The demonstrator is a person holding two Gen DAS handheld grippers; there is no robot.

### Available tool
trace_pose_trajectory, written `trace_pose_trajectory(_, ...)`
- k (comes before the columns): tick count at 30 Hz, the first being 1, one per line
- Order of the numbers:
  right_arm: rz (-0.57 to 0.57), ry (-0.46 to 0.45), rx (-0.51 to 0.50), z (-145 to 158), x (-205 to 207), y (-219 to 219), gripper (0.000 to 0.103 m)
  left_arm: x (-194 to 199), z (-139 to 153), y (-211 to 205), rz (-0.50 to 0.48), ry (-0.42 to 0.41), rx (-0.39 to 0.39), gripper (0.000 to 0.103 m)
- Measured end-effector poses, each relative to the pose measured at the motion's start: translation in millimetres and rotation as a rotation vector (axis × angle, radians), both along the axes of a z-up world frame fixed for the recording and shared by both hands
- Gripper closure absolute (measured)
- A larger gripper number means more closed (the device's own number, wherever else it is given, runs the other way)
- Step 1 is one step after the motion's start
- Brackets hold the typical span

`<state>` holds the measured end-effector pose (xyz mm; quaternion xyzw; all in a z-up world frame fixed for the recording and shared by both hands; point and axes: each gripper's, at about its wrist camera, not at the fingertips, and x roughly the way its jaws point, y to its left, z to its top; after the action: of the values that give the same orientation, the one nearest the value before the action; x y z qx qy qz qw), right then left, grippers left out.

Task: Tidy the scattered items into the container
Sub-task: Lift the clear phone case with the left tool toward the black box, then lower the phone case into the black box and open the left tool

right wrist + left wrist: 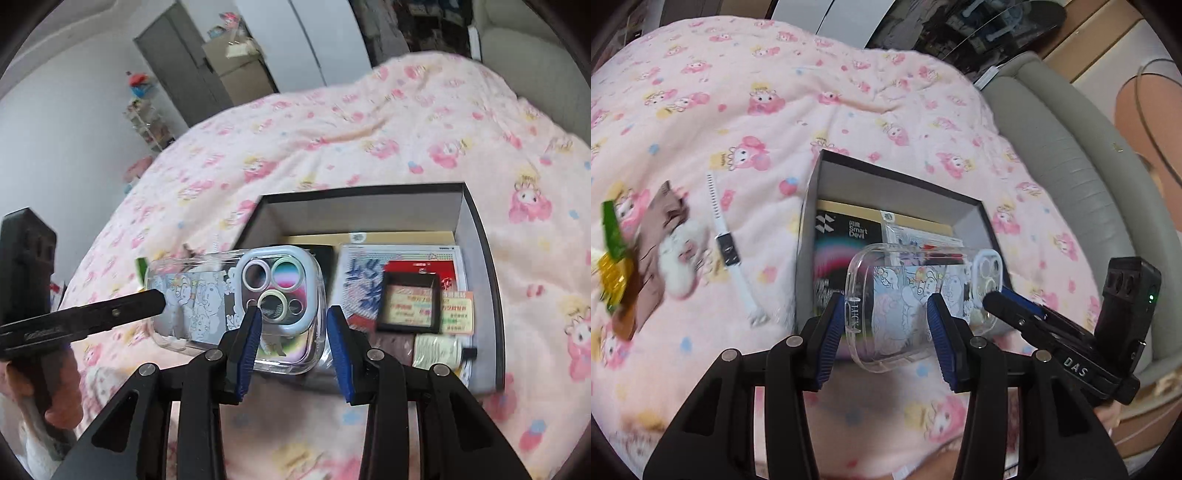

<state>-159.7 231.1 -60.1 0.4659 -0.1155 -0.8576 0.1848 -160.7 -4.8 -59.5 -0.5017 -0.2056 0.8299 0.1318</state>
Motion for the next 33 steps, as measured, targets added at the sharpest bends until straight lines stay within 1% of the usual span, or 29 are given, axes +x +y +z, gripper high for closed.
trace_pose_trajectory(1,-0.012,-0.005,-0.008,-8.3,-4.5,5.5,0.07,-8.6,-6.7,4.8,-0.005,-0.014,-0.012,0.058)
trace_pose_trajectory(4,-0.024,-0.038,0.015,-30.6,-10.8,12.0,0.07,-31.2,-28.6,20.8,-0.03,-0.072,-0.05,0.058)
trace_pose_trajectory(7,-0.014,-0.076,0.052,-45.1,-15.9,13.1,0.07,-43.8,-46.6,36.0,-0.041,-0.122,-0.124,0.057)
trace_pose_trajectory(8,-0.013,-0.086,0.066,-48.5,-17.3,13.0,0.07,-46.1,-52.0,41.2,-0.047,-0.14,-0.145,0.056)
trace_pose_trajectory(10,-0.015,-0.116,0.072,-56.5,-16.9,14.7,0.069,-49.9,-62.7,52.7,-0.078,-0.185,-0.194,0.047)
trace_pose_trajectory(12,-0.01,-0.156,0.075,-65.3,-19.3,14.1,0.069,-51.6,-67.8,64.1,-0.119,-0.211,-0.273,0.045)
trace_pose_trajectory(14,0.004,-0.176,0.074,-70.4,-19.7,12.0,0.068,-52.8,-69.2,65.9,-0.12,-0.223,-0.302,0.044)
trace_pose_trajectory(17,0.007,-0.169,0.057,-69.0,-20.4,13.9,0.068,-54.4,-67.5,59.0,-0.105,-0.23,-0.271,0.045)
trace_pose_trajectory(20,-0.044,-0.129,0.0,-60.3,-22.4,27.4,0.068,-52.8,-62.1,53.7,-0.085,-0.199,-0.266,0.048)
trace_pose_trajectory(21,-0.072,-0.119,-0.005,-59.0,-24.1,32.4,0.068,-52.5,-59.5,53.7,-0.081,-0.184,-0.27,0.051)
trace_pose_trajectory(22,-0.096,-0.116,0.002,-57.3,-26.9,35.2,0.068,-53.7,-58.4,54.3,-0.081,-0.174,-0.271,0.051)
trace_pose_trajectory(24,-0.128,-0.123,0.036,-61.9,-30.3,37.8,0.068,-57.8,-57.8,57.3,-0.095,-0.157,-0.263,0.051)
trace_pose_trajectory(27,-0.154,-0.121,0.096,-64.8,-33.9,37.0,0.069,-65.7,-62.5,67.4,-0.123,-0.159,-0.243,0.052)
trace_pose_trajectory(29,-0.177,-0.097,0.164,-62.2,-33.7,37.0,0.069,-68.8,-67.8,72.6,-0.132,-0.167,-0.218,0.052)
trace_pose_trajectory(30,-0.181,-0.086,0.195,-60.4,-36.0,35.1,0.069,-70.0,-70.9,74.4,-0.127,-0.171,-0.208,0.052)
trace_pose_trajectory(31,-0.182,-0.074,0.243,-60.4,-35.8,32.5,0.069,-69.8,-72.6,74.8,-0.115,-0.173,-0.205,0.055)
trace_pose_trajectory(32,-0.172,-0.072,0.274,-62.2,-35.0,30.7,0.069,-68.9,-73.1,72.7,-0.085,-0.177,-0.207,0.056)
trace_pose_trajectory(33,-0.157,-0.078,0.287,-65.9,-36.0,27.0,0.069,-67.5,-72.6,68.8,-0.049,-0.172,-0.212,0.062)
